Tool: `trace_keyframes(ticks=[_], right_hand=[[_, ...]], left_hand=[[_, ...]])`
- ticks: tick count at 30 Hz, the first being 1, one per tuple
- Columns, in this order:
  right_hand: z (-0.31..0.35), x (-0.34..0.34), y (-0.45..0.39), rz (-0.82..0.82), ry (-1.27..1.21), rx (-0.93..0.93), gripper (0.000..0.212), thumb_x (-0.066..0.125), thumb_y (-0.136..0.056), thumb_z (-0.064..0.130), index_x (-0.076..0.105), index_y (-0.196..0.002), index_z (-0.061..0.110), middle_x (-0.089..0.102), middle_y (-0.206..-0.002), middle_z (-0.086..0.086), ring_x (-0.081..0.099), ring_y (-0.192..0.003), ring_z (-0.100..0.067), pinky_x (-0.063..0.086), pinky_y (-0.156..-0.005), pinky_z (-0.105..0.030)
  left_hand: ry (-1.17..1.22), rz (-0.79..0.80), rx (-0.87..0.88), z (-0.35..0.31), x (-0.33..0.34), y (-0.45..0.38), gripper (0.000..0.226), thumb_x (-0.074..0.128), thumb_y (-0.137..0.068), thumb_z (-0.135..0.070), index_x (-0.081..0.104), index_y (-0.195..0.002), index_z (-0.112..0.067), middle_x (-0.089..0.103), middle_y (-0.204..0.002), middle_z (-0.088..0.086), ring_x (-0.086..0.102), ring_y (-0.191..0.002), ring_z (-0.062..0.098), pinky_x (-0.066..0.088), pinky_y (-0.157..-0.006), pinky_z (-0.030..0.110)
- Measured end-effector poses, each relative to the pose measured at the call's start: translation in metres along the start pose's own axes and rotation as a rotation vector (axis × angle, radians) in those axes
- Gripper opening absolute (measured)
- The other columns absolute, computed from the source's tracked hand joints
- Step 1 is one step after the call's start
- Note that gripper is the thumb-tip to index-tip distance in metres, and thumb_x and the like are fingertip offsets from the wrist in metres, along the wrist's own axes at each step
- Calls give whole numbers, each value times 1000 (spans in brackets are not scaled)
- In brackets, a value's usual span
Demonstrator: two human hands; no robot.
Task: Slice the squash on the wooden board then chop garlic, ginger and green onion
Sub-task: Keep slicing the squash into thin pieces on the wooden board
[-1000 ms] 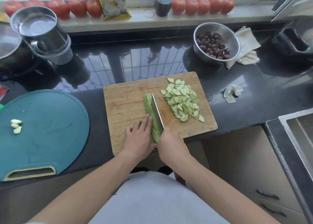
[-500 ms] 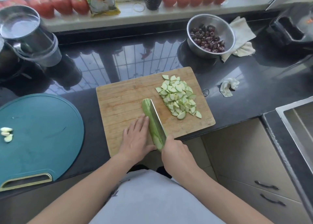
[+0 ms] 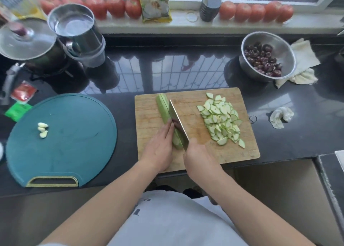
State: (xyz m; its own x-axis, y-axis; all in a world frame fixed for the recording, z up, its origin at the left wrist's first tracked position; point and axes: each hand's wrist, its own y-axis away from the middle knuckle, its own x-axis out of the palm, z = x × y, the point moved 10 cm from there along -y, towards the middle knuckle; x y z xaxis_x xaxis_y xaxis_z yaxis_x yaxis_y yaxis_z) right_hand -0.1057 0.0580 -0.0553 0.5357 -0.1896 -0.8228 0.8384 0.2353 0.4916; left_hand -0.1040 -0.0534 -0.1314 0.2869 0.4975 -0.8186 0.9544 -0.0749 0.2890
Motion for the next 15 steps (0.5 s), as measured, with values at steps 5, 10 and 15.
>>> trace_keyframes(ticks=[5,10,15], right_hand=[[1,11,16,-13,65,-79,24,44,-88,-2,29,-91,16,38,-70,3,59,-79,-29,40,-62,-35],[-5,30,1,15,93,-28,24,38,-87,-4,28,-98,16,38,-67,5,63,-81,-28,40,-61,-34],[-9,46,-11,-1,36,33,35,35,-88,-3,32,-119,12,65,-77,-6,65,-73,-29,50,-59,-38]], left_hand=[[76,16,8,5,3,-1,94,52,-89,-5,-5,-163,-19,-21,-168,-12,9,-156,20,36,-117,41],[93,9,-12,10,2,0,95,48,-84,-2,-2,-163,-23,-14,-168,-16,6,-155,15,37,-114,40],[60,6,2,11,2,-3,95,46,-82,-1,-2,-162,-17,-10,-170,-9,5,-155,14,23,-124,35]])
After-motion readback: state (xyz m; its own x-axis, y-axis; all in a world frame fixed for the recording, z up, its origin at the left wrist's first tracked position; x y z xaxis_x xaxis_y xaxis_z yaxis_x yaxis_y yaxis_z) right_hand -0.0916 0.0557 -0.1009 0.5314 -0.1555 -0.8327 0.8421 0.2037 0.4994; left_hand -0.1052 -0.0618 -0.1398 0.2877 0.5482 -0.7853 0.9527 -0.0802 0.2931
